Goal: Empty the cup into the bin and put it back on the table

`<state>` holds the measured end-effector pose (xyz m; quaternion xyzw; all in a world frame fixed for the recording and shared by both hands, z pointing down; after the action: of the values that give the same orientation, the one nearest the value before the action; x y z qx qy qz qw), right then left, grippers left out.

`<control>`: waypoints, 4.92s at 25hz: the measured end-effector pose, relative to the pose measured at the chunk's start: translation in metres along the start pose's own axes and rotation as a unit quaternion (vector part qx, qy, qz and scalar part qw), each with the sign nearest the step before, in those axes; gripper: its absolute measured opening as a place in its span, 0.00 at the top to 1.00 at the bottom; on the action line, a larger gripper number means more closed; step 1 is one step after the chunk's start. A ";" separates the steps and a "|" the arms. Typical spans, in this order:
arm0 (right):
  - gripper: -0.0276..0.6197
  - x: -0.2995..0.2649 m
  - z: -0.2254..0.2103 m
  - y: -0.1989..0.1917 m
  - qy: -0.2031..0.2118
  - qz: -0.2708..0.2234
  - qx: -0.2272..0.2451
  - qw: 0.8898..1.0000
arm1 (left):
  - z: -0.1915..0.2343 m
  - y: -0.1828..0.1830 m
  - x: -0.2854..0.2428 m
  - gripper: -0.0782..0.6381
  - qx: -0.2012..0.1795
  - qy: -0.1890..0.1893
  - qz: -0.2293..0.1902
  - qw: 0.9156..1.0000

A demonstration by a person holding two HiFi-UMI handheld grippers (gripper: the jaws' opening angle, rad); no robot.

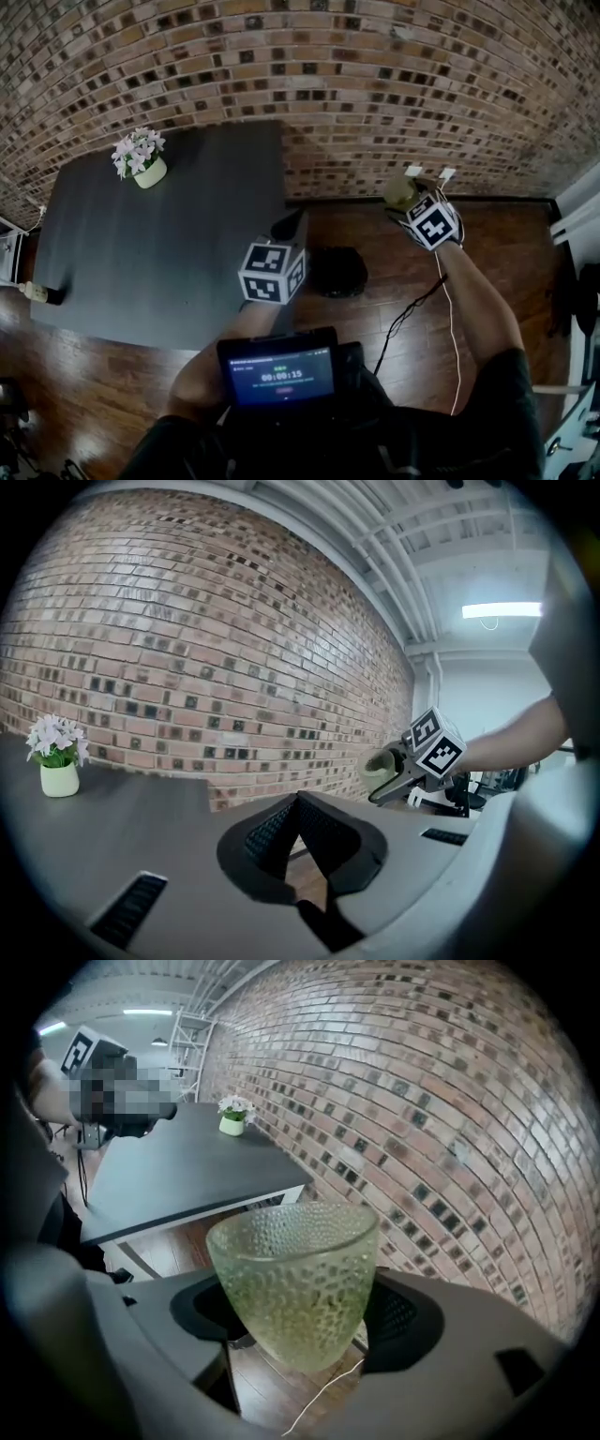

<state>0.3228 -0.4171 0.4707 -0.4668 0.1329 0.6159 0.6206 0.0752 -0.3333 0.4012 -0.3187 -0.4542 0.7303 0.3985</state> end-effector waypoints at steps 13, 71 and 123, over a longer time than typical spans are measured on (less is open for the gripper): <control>0.36 -0.015 -0.006 -0.008 -0.009 0.060 0.082 0.995 | 0.000 -0.002 -0.017 0.90 -0.001 0.016 -0.002 1.000; 0.37 -0.006 -0.033 -0.007 -0.050 0.229 0.413 0.880 | -0.015 -0.018 -0.056 0.90 -0.023 -0.010 0.019 0.999; 0.37 0.018 -0.015 0.014 -0.079 0.203 0.347 0.912 | -0.024 -0.012 -0.012 0.90 -0.020 -0.019 0.008 1.000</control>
<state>0.3207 -0.4199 0.4441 -0.1341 0.3809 0.6788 0.6134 0.1044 -0.3312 0.4042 -0.3165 -0.4738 0.7301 0.3772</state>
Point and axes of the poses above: the fingertips, and each gripper's own axes: x backward along the fingers, z to its left, y out of its top, the point moved 3 cm from there along x, backward along the fingers, and after that the axes turned 13 degrees about x, right-handed, at the moved point
